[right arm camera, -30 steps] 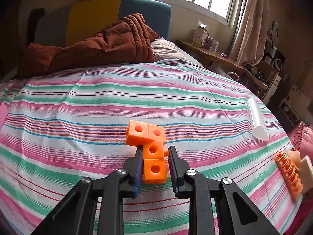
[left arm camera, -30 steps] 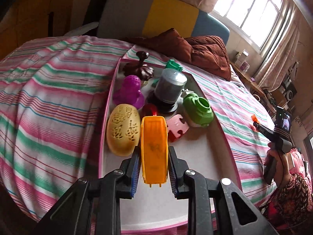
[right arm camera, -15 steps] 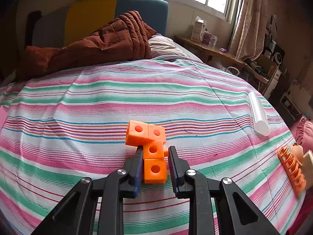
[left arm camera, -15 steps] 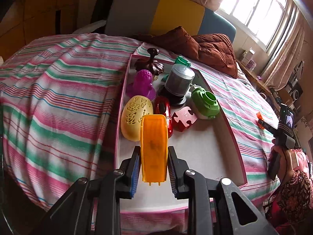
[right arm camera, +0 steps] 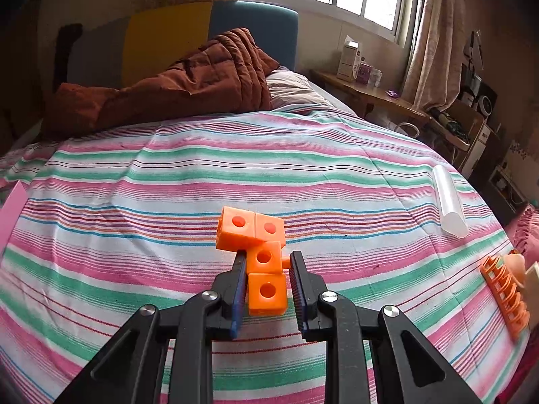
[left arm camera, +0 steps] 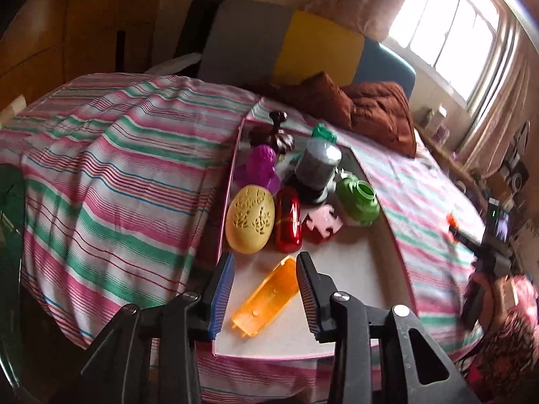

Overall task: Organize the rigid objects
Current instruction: 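Lower the orange scoop into the tray and open the left tool, then carry the orange block stack over the tray with the right tool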

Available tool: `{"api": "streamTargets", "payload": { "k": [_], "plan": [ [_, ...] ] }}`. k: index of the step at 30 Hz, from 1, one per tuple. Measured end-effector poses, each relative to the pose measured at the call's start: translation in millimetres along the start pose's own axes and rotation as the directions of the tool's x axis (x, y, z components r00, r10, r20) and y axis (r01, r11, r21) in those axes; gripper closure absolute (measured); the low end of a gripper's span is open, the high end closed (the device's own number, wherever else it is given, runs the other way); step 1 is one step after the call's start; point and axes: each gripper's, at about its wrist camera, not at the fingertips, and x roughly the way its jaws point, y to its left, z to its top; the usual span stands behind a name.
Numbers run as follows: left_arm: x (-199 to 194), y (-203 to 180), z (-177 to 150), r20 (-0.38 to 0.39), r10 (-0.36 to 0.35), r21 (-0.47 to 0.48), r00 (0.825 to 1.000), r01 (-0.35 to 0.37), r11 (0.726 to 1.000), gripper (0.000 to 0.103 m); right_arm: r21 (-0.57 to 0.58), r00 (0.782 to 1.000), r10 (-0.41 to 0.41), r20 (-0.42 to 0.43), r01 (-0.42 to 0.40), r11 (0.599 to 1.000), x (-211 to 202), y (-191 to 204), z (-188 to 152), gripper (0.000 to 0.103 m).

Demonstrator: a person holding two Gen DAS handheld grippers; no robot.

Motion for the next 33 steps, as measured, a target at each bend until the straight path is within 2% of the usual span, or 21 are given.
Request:
{"api": "streamTargets", "payload": {
  "k": [5,10,15,21,25,29,33],
  "plan": [
    [6,0,8,-0.015,-0.034,-0.079,0.999,0.033,0.996,0.063,0.020,0.995,0.101,0.000,-0.101,0.995,-16,3,-7,0.078],
    [6,-10,6,-0.014,-0.038,-0.035,0.999,0.038,0.999,0.063,0.024,0.984,0.180,-0.003,-0.180,0.983,-36,17,-17,0.078],
    [5,-12,6,-0.011,-0.044,-0.023,0.999,0.044,0.999,0.063,0.023,0.958,0.285,-0.024,-0.285,0.958,-58,42,-27,0.078],
    [4,-14,4,-0.018,-0.043,-0.012,0.999,0.043,0.999,0.063,-0.046,0.914,0.405,-0.031,-0.406,0.913,-97,92,-33,0.078],
    [1,-13,5,-0.008,-0.022,-0.011,1.000,0.022,1.000,0.063,-0.133,0.866,0.499,-0.037,-0.499,0.856,-129,134,-34,0.078],
    [-5,-9,8,0.023,-0.001,-0.019,1.000,0.002,1.000,0.063,-0.214,0.816,0.571,-0.087,-0.575,0.790,-153,178,-39,0.078],
    [-10,-2,12,0.042,0.019,-0.047,0.999,-0.017,0.999,0.063,-0.267,0.788,0.598,-0.146,-0.613,0.744,-165,214,-49,0.078]
  ]
}}
